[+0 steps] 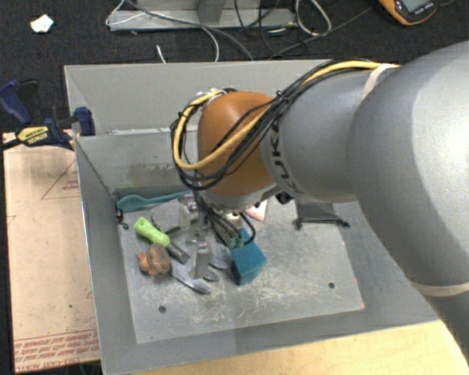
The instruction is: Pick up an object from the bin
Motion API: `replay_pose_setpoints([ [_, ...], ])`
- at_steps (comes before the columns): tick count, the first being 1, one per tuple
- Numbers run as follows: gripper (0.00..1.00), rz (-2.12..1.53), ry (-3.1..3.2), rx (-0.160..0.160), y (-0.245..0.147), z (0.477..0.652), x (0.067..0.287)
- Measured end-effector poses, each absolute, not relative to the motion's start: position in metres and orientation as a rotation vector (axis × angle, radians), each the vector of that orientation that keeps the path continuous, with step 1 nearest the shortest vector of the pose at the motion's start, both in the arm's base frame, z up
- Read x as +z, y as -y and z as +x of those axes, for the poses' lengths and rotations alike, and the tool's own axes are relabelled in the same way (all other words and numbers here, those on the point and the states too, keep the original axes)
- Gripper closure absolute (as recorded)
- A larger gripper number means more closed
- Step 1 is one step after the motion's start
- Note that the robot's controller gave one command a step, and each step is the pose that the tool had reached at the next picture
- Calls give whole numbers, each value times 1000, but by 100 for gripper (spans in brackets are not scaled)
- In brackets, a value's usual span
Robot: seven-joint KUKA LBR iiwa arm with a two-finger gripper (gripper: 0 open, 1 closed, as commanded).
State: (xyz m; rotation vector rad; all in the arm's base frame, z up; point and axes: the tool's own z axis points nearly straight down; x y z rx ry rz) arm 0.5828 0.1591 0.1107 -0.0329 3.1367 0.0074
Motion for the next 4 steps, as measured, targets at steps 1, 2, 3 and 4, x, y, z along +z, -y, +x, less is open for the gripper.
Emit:
replay_pose_setpoints([
  [1, 0, 20, -3137, 6, -108, 574, 101],
  [2, 0, 11, -3136, 2, -91, 569, 106],
  [3, 0, 25, -3136, 8, -85, 570, 96],
  [4, 0, 2, -3139, 8, -67, 542, 149],
])
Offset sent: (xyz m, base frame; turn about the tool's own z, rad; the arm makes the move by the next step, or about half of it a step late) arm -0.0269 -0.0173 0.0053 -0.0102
